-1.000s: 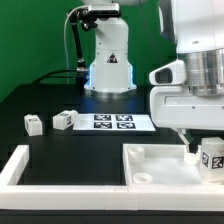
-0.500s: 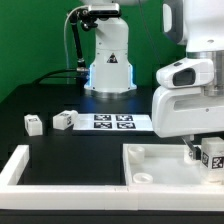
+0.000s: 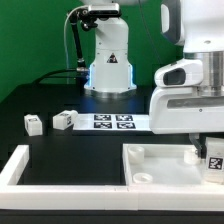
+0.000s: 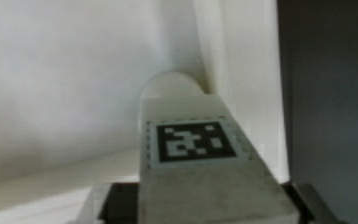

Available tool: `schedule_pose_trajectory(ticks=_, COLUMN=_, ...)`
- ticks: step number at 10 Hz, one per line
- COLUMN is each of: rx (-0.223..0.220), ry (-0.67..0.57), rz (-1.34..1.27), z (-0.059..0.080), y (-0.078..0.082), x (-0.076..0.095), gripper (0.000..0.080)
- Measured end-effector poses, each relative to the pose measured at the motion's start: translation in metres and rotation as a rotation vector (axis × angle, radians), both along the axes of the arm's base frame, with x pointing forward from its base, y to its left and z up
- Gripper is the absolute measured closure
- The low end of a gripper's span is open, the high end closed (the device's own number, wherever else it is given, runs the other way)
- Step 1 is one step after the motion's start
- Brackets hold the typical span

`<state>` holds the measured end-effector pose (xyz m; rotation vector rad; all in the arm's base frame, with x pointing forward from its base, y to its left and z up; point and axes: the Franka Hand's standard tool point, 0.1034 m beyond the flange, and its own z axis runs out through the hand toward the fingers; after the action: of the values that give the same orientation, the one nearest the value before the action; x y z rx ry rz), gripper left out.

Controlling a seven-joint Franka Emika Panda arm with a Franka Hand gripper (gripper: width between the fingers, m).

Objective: Assemble square table

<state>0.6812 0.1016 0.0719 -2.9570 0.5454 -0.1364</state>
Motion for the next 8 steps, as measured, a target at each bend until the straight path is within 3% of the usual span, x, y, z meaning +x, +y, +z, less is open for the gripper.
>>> schedule_pose_trajectory(ticks=1, rx=0.018, ry=0.019, rz=-0.169, z=0.0003, y=-0.0018, x=0.0002, gripper=0.0507)
schedule_pose_trajectory(ticks=4, rx=0.165, ry=0.146, rz=-0.763, z=-0.0025, y=-0.0002, x=-0.005, gripper=0.0507)
schedule_pose_trajectory(ticks=5, rx=0.193, ry=0.167, rz=-0.851, z=-0.0028, y=-0.0022, x=-0.0048, gripper=0.0506)
schedule_pose_trajectory(ticks=8, rx=0.199, ry=0.187, rz=-0.953, z=-0.0028, y=0.005, x=-0.0059, gripper=0.0506)
